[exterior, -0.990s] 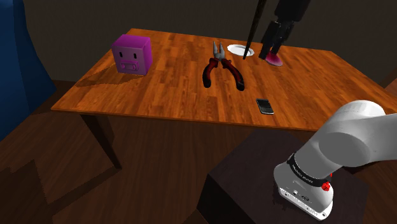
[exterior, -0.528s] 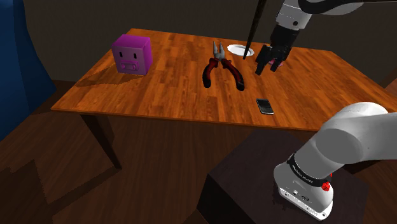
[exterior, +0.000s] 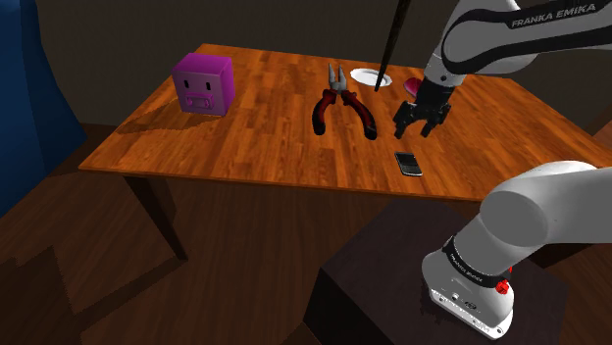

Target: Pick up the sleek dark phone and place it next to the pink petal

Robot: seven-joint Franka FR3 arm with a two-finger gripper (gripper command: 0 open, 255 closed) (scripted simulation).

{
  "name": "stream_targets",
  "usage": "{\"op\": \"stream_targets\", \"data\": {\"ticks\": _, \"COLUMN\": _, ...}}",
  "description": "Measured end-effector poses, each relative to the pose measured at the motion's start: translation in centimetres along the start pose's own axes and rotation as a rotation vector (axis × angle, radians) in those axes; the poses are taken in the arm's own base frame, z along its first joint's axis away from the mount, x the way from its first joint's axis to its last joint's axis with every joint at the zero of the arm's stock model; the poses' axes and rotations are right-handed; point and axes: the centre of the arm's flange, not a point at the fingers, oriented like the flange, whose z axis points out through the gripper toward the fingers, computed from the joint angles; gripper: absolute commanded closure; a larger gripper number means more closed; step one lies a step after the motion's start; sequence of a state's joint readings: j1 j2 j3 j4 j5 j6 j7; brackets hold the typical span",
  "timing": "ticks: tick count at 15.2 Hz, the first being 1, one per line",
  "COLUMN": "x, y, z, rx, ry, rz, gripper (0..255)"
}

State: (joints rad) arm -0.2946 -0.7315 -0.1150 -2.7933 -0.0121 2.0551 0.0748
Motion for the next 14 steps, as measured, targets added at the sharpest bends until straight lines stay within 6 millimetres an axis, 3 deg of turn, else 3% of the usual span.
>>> {"op": "stream_targets", "data": {"ticks": 4, "x": -0.1, "y": 2.7, "z": 4.4, "rx": -0.003, "ry": -0.003, "rz": 0.132, "gripper": 0}}
{"op": "stream_targets", "data": {"ticks": 6, "x": -0.2, "y": 3.4, "z": 5.5, "rx": -0.004, "ry": -0.003, "rz": 0.162, "gripper": 0}}
{"op": "stream_targets", "data": {"ticks": 14, "x": -0.2, "y": 3.8, "z": 9.4, "rx": -0.004, "ry": -0.003, "rz": 0.172, "gripper": 0}}
